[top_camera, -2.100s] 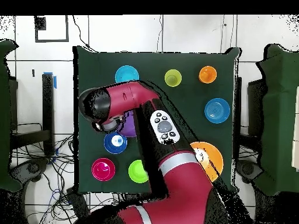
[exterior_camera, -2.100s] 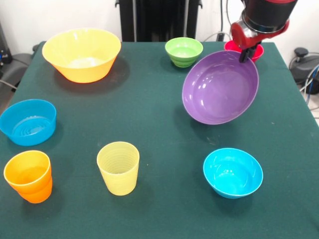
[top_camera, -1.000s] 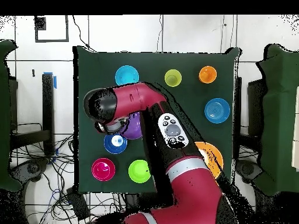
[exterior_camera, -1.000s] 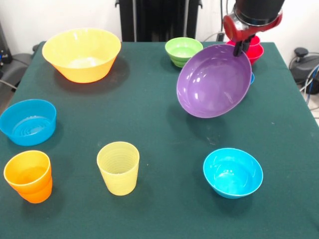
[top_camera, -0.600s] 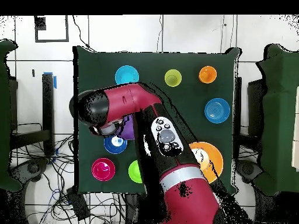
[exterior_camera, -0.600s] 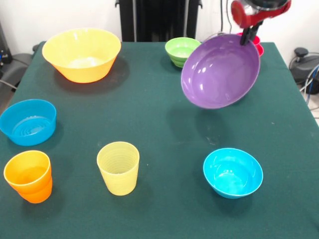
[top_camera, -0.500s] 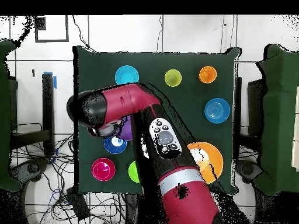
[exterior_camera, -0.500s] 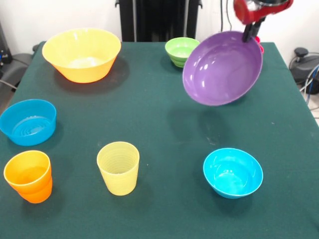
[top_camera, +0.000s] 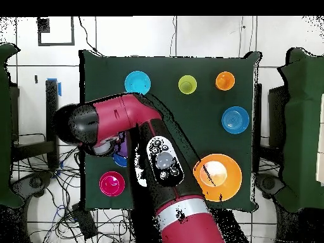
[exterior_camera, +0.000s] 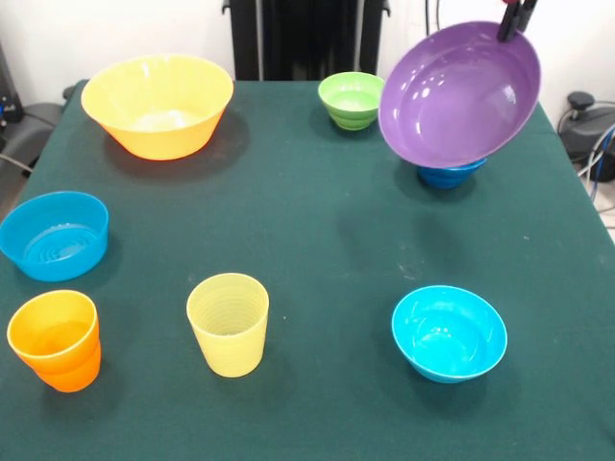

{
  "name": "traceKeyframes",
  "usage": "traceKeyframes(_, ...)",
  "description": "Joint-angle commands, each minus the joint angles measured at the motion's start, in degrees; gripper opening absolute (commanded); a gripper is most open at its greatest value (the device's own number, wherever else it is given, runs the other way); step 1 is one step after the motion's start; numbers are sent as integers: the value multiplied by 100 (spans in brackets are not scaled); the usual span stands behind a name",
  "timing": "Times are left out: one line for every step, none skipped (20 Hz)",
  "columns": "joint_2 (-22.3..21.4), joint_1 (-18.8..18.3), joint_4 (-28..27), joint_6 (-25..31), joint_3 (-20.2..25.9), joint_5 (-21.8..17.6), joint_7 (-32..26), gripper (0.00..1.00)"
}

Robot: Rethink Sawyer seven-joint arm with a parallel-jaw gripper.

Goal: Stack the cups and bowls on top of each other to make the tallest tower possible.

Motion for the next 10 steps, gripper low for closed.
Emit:
traceKeyframes(-82,122,351,616,-207,-18,464,0)
traceKeyframes(-64,122,349,596,-201,-28,433,0)
traceKeyframes(-17,104,347,625,-173,-9,375,0)
traceKeyframes(26,62,367,604,-137,30,318,0)
traceKeyframes(51,15,416,575,-98,104,286,0)
traceKeyframes(60,-17,452,554,-77,171,286,0)
traceKeyframes(31,-45,530,495,-70,265,336,0)
traceKeyframes(0,-70,601,438,-73,360,397,0)
traceKeyframes(-50,-92,705,376,-84,480,480,0)
traceKeyframes(-97,-98,775,309,-99,532,518,0)
